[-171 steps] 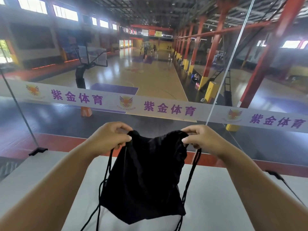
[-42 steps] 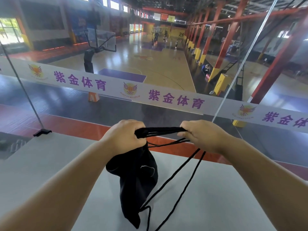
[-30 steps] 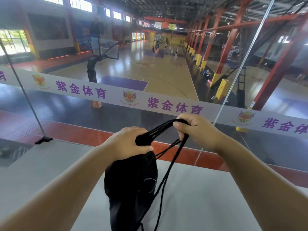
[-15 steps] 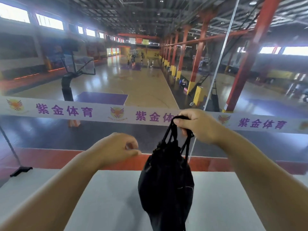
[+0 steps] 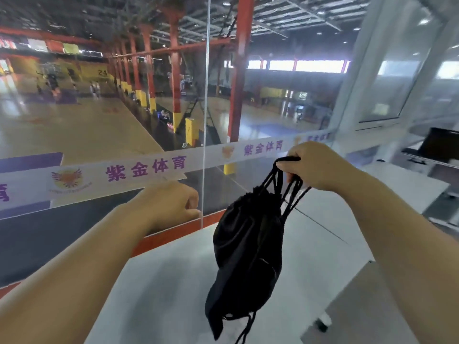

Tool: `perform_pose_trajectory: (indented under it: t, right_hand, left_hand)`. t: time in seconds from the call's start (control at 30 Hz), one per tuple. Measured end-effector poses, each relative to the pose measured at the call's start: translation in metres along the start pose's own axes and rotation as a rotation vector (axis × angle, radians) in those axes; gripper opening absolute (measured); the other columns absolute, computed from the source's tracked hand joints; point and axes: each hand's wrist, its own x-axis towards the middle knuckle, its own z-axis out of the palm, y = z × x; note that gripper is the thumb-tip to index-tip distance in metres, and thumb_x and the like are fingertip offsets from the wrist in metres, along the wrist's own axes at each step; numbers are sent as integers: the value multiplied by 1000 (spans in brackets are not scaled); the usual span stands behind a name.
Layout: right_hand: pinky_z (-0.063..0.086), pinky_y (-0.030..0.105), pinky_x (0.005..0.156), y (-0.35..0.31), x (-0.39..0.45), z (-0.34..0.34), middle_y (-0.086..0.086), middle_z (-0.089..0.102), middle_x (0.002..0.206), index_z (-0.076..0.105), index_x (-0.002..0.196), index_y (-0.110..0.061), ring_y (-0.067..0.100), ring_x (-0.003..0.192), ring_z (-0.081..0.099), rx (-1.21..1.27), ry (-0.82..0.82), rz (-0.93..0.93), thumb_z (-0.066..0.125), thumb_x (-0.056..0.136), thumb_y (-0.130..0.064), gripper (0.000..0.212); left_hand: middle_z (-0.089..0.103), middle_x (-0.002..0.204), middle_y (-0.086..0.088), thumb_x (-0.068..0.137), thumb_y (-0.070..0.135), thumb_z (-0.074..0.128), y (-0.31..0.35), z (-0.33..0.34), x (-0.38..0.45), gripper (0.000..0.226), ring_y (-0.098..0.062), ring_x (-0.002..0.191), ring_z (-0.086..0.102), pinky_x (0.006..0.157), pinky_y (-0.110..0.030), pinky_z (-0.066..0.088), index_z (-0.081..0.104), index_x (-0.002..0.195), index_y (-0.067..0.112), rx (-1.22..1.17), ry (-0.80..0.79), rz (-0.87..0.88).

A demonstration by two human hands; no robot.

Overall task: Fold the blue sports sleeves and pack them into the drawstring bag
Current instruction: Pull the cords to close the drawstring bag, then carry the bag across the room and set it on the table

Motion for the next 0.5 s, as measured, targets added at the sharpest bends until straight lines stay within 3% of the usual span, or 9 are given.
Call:
perform_pose_trajectory:
  t: [0.13, 0.27, 0.37, 0.5]
  right_hand:
    - [35, 27, 49, 34, -57, -34, 2, 51, 52, 62, 64, -4, 17, 44, 42, -31, 7, 135, 58, 90, -31, 38]
    - [31, 29, 50, 71, -125, -69, 4, 50, 55, 59, 74, 9, 20, 49, 41, -91, -25, 268, 57, 90, -31, 43]
    - [32, 28, 49, 102, -184, -95, -1, 49, 49, 66, 74, 2, 17, 46, 42, -151, -52, 377, 58, 90, -35, 42]
    - [34, 27, 48, 146, -269, -128, 4, 49, 54, 56, 64, -4, 16, 46, 44, -198, -95, 515, 59, 90, -37, 42]
  left_hand:
    - [67, 84, 8, 85, 49, 60, 59, 9, 14, 21, -9, 72, 61, 68, -22, 50, 65, 84, 28, 27, -56, 144]
    - [61, 89, 13, 86, 51, 57, 130, 22, 24, 22, -9, 83, 59, 80, -33, 53, 63, 87, 31, 112, -140, 288]
    - [60, 94, 14, 85, 53, 54, 193, 34, 23, 19, -9, 85, 57, 72, -28, 48, 59, 83, 35, 131, -172, 395]
    - [60, 97, 12, 86, 52, 53, 291, 58, 7, 17, -11, 86, 56, 67, -26, 43, 55, 79, 37, 124, -214, 541]
